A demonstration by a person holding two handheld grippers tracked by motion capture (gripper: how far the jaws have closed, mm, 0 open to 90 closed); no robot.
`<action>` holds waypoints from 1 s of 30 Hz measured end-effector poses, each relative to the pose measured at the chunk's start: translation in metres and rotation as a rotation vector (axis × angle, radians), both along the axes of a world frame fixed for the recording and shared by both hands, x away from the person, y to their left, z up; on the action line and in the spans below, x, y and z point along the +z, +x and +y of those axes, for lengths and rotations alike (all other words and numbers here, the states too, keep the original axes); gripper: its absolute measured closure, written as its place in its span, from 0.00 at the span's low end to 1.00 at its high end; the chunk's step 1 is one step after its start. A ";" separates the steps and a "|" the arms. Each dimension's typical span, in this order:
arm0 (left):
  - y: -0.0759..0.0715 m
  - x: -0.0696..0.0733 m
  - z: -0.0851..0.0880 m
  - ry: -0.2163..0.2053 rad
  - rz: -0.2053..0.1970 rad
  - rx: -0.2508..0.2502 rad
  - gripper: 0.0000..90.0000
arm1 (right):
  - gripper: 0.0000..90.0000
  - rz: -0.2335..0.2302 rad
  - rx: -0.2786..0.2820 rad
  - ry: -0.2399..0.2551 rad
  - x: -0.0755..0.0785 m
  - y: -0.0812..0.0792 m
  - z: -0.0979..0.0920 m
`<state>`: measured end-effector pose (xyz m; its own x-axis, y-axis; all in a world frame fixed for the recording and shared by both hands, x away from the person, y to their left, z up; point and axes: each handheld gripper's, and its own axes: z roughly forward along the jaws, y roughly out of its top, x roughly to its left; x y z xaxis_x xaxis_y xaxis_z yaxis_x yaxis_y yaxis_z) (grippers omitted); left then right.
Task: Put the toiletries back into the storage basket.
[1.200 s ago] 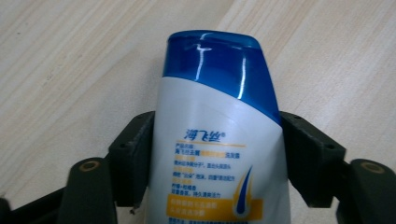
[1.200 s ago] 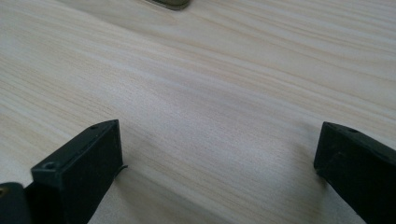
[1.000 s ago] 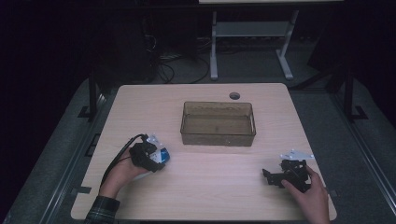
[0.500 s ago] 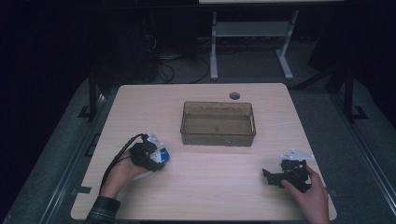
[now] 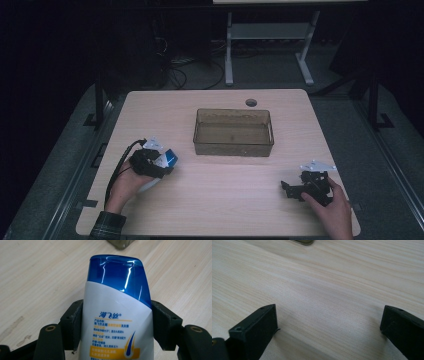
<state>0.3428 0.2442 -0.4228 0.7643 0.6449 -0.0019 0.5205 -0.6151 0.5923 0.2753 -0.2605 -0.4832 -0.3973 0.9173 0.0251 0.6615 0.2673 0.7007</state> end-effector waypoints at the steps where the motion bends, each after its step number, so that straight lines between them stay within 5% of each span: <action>1: -0.001 0.002 0.001 -0.011 -0.007 0.002 0.37 | 0.01 0.000 0.000 0.000 0.000 0.000 0.000; 19: -0.018 0.020 0.026 -0.228 -0.058 -0.026 0.37 | 0.01 0.000 0.000 0.000 0.000 0.000 0.000; 30: -0.027 0.027 0.036 -0.365 -0.139 -0.038 0.37 | 0.01 0.000 0.000 0.000 0.000 0.000 0.000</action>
<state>0.3160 0.2806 -0.3961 0.7968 0.5921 -0.1205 0.4005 -0.3681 0.8391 0.2754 -0.2605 -0.4831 -0.3976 0.9172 0.0247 0.6613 0.2678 0.7006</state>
